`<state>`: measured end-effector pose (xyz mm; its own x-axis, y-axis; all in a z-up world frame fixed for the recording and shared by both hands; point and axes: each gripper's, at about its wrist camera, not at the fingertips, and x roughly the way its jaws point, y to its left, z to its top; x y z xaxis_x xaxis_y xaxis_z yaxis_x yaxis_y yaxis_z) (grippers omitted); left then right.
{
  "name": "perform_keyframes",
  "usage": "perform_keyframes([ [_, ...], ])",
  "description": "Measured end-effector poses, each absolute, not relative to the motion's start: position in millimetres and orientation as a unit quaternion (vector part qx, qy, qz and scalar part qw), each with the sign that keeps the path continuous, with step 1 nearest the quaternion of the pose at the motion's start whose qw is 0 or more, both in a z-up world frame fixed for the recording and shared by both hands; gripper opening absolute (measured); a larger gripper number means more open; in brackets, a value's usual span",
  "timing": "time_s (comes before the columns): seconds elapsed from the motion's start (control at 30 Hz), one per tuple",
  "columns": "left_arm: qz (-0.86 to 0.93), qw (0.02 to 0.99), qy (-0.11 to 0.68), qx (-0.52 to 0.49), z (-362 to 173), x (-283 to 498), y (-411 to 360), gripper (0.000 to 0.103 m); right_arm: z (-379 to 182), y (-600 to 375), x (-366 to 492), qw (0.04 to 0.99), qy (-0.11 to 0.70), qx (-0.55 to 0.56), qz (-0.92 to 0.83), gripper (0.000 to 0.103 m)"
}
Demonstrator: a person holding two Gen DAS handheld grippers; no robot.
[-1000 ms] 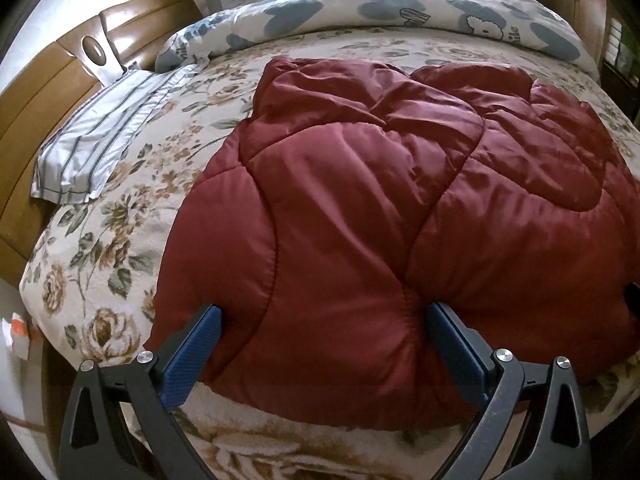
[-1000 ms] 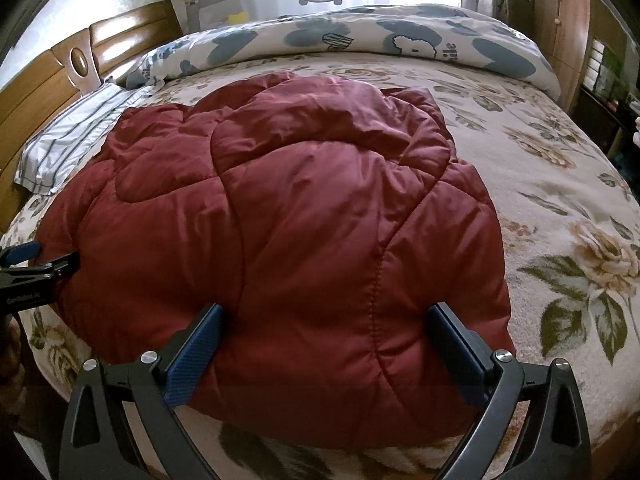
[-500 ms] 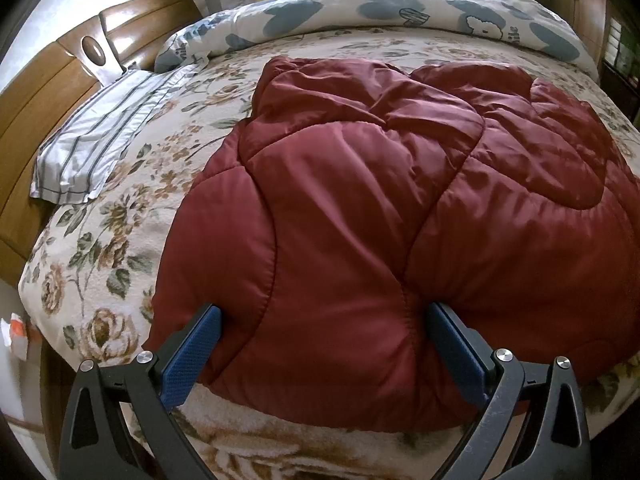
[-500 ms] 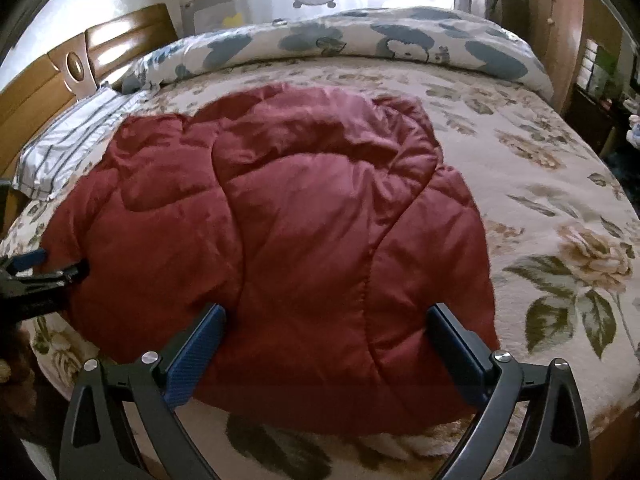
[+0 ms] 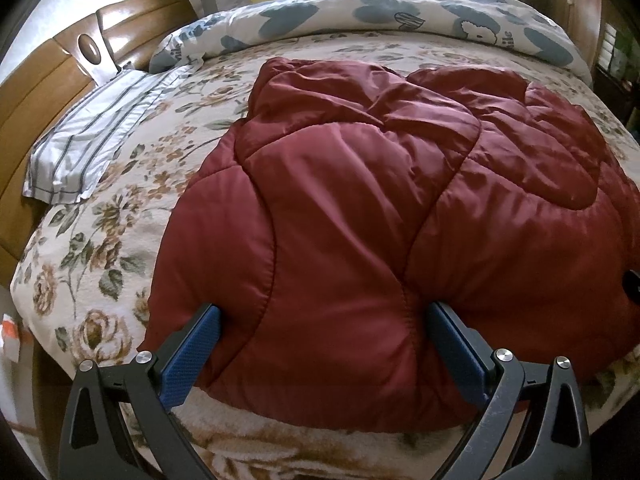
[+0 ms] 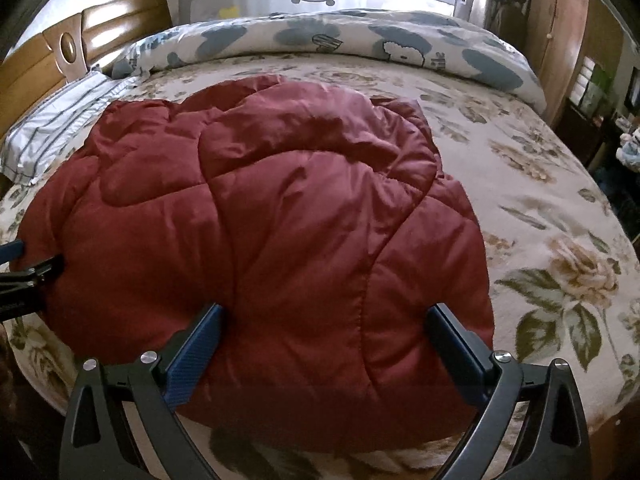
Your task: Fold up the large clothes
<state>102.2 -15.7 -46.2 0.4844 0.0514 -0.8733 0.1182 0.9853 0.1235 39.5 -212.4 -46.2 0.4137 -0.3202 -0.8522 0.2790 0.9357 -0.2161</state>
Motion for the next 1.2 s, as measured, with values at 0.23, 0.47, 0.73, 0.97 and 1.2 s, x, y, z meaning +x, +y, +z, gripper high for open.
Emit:
perform_keyframes([
  [0.23, -0.022, 0.859, 0.505, 0.079, -31, 90, -13, 0.102, -26, -207, 33, 0.846, 0.499, -0.036, -0.184, 0.1],
  [0.47, -0.025, 0.863, 0.494, 0.103, -14, 65, -20, 0.102, -2, -195, 21, 0.854, 0.485, -0.054, -0.179, 0.1],
  [0.73, -0.031, 0.865, 0.491, 0.096, -3, 44, -17, 0.102, 5, -175, 9, 0.848, 0.485, -0.089, -0.192, 0.1],
  [0.97, -0.025, 0.867, 0.489, 0.09, 1, 35, -11, 0.102, 20, -156, -2, 0.853, 0.461, -0.132, -0.207, 0.101],
  [1.2, -0.022, 0.87, 0.485, 0.087, 5, 31, -9, 0.102, 36, -147, -5, 0.861, 0.44, -0.149, -0.206, 0.101],
])
